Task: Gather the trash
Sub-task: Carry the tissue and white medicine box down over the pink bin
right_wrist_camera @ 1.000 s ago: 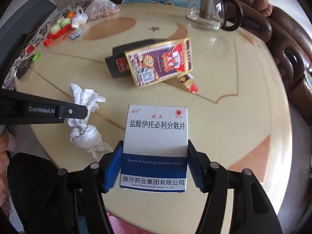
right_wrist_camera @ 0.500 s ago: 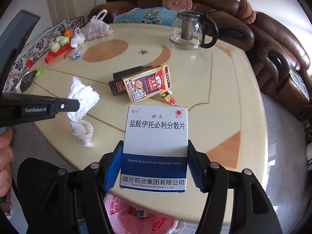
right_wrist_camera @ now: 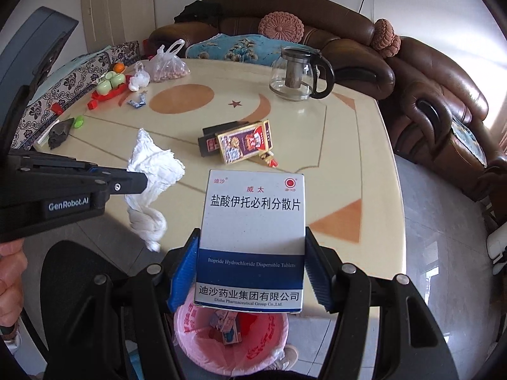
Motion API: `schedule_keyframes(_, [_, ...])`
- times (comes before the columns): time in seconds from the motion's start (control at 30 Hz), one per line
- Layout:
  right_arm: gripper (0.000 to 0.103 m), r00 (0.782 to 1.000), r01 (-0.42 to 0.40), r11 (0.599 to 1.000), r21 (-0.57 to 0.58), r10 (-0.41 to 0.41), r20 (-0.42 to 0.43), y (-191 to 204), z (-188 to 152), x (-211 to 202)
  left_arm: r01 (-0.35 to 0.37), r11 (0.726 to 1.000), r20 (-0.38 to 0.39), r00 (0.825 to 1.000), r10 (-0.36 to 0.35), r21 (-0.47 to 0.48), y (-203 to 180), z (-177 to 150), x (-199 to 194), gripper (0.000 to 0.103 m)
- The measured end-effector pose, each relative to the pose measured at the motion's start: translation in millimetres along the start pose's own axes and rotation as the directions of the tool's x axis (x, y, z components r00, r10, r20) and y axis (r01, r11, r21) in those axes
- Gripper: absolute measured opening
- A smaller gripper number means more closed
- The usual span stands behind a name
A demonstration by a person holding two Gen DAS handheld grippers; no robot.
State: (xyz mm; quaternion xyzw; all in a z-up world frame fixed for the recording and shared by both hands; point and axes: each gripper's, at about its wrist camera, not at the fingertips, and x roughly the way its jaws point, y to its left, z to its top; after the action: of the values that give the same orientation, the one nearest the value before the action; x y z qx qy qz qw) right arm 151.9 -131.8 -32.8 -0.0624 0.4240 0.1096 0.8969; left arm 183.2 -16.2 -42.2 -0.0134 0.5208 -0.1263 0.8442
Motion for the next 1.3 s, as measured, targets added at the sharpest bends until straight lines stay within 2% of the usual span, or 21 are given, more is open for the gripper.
schedule_keyframes(0.3, [0.06,1.0,0.008,1.0,0.015,-0.008,-0.003,6.8,-38.5,-24.8,0.022,0.999,-0.008,1.0,-0.021,0.048,-24.3,-42.6,-6.4,0.006])
schedule_keyframes(0.6, [0.06,0.999,0.013,0.999,0.044,-0.012,-0.029,12.2,-83.3,-31.2,0.044,0.996,-0.069,0.997,-0.039,0.079,-40.8,-87.9,13.8,0.006])
schedule_keyframes(1.03, [0.06,0.992,0.022,0.995,0.093,-0.01,-0.127,8.0,-143.3,8.2,0.085,0.99,-0.14,0.988,-0.068,0.114,-57.4,-126.9,57.4,0.006])
schedule_keyframes(1.3, [0.06,0.983,0.02,0.993,0.113,0.001,-0.183,3.6,-167.9,43.4,0.072,0.986,-0.184,0.982,-0.043,0.154,-58.7,-140.7,94.6,0.006])
